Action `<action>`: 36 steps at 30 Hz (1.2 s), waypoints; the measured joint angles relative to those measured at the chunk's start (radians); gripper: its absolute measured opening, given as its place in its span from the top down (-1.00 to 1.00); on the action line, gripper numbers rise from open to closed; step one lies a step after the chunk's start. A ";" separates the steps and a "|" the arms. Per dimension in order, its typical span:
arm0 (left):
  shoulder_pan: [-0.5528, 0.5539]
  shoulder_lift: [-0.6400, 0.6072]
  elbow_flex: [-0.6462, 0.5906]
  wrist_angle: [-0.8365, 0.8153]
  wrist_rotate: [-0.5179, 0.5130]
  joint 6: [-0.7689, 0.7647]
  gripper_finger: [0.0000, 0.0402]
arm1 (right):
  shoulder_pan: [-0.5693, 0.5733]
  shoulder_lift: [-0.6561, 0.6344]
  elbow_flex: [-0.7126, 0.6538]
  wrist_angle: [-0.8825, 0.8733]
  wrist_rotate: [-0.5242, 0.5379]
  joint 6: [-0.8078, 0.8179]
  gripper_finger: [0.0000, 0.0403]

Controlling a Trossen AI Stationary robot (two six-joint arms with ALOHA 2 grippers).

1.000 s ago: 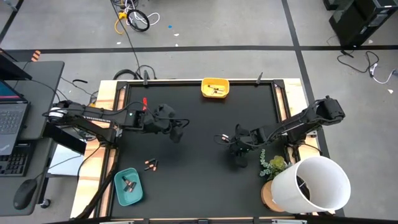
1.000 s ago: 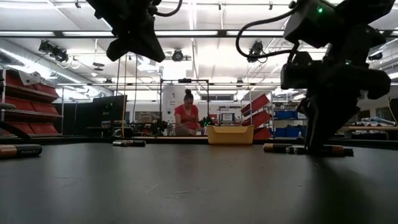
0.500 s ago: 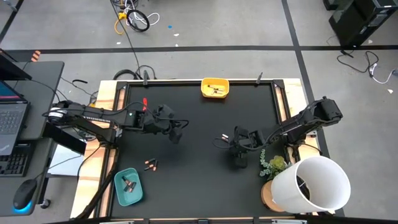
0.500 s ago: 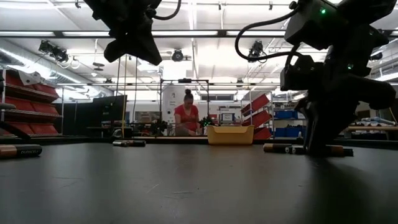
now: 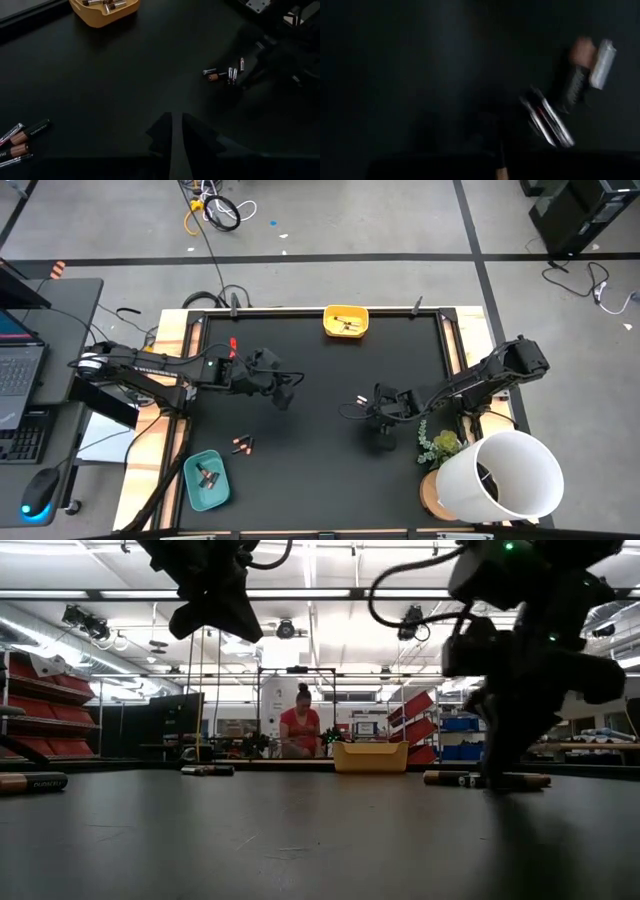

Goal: Sort batteries
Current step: Put the black battery into the green bin

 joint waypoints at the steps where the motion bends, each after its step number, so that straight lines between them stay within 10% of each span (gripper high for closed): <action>1: 0.000 0.000 0.000 0.001 0.000 -0.001 0.71 | 0.000 0.004 0.015 -0.003 0.003 0.003 0.99; 14: 0.007 0.009 0.001 0.051 0.159 -0.056 0.44 | -0.076 0.002 0.231 0.061 0.013 -0.038 0.99; 20: 0.008 0.009 0.001 0.060 0.190 -0.028 0.27 | -0.156 0.001 0.289 -0.113 -0.152 -0.018 0.98; 36: -0.012 0.009 0.001 0.042 0.204 -0.032 0.27 | -0.049 0.000 0.163 -0.267 -0.219 -0.144 0.18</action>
